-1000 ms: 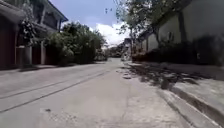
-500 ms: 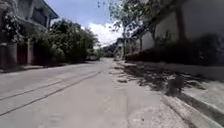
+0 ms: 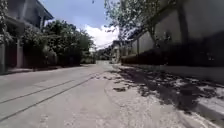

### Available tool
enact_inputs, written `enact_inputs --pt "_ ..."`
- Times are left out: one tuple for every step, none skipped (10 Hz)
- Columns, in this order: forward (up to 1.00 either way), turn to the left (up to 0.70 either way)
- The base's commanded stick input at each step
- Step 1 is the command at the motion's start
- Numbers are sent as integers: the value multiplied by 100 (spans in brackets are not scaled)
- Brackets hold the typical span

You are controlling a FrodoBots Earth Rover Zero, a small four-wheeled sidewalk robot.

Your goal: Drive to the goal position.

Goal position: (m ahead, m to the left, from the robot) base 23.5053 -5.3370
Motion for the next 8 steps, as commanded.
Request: enact_inputs --pt "100 0" --pt "100 0" --pt "100 0" --pt "100 0" --pt "100 0" --pt "100 0" --pt "100 0" --pt "100 0"
